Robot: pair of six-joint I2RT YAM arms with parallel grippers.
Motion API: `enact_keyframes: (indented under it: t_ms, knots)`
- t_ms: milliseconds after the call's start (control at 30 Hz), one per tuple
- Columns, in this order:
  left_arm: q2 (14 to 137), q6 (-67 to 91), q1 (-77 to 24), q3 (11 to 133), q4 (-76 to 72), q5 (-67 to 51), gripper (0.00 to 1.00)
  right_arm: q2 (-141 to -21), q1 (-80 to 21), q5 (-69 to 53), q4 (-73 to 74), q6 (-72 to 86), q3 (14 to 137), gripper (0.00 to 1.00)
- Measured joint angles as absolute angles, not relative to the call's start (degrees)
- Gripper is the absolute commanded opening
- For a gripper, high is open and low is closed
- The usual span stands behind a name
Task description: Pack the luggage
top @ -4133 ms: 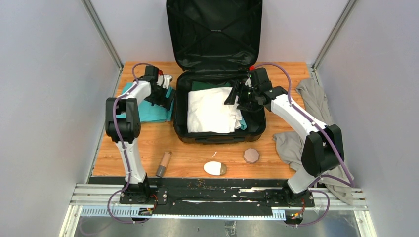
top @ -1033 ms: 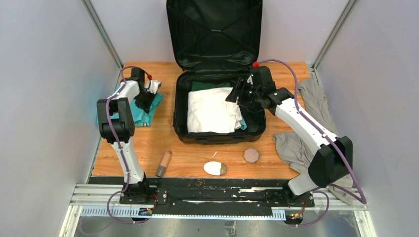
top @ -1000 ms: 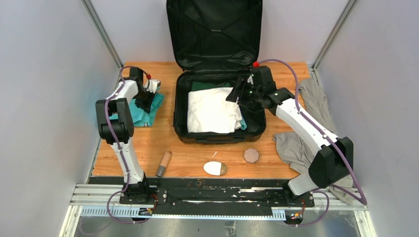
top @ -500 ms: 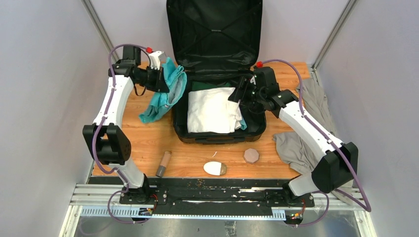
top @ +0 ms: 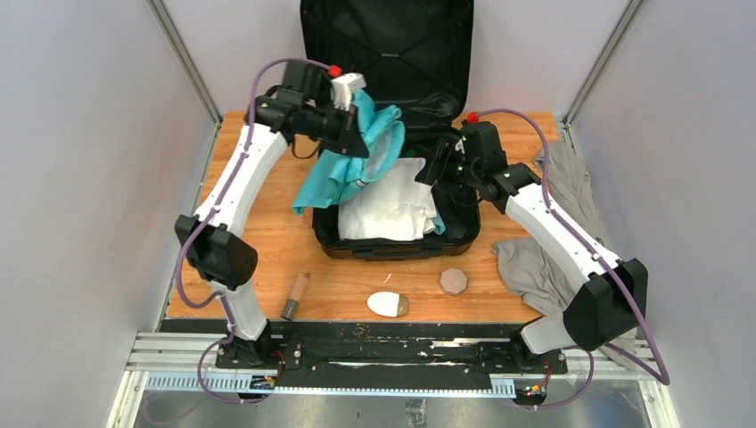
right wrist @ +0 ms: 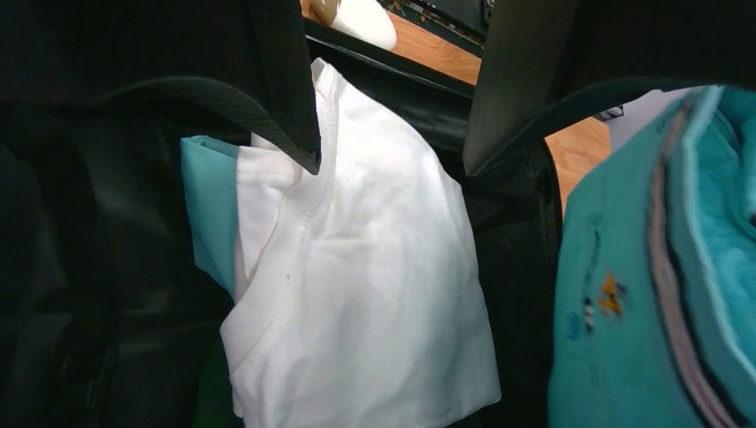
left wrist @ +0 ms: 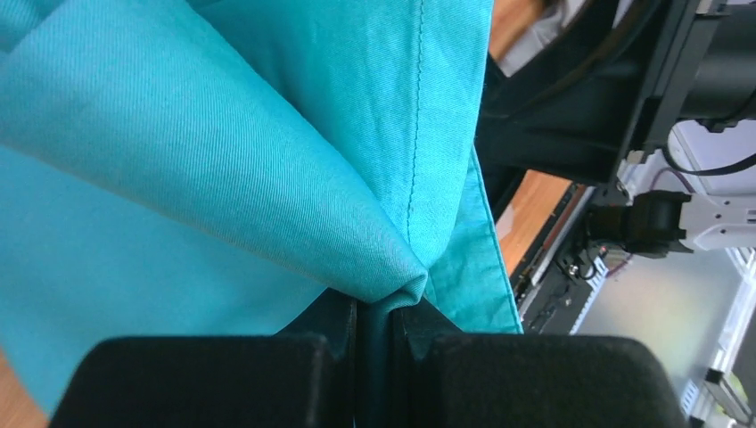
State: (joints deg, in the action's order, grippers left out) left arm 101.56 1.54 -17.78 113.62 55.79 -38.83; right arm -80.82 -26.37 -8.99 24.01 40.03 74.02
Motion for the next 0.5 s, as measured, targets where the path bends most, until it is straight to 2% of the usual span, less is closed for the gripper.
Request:
enact_keyframes:
  t_ms: [233, 367, 400, 467, 500]
  knots:
    - [112.53, 4.54, -26.26, 120.11, 55.16, -35.97, 0.0, -80.03, -23.53, -9.72, 24.01, 40.73, 71.85, 0.64]
    - [116.79, 7.99, -28.38, 118.89, 51.48, -32.62, 0.0, -79.33, -21.69, -10.72, 23.97, 40.88, 70.65, 0.64]
    - [116.9, 9.39, -28.73, 117.27, 49.63, -32.01, 0.15, -79.13, -21.15, -11.09, 23.99, 40.88, 70.32, 0.65]
    - [116.84, 12.45, -29.39, 113.82, 45.67, -31.51, 0.62, -78.78, -20.01, -11.7, 24.03, 40.86, 69.76, 0.65]
    - [116.84, 13.69, -29.67, 112.2, 43.46, -31.46, 0.82, -78.72, -19.46, -12.03, 24.14, 40.84, 69.67, 0.66]
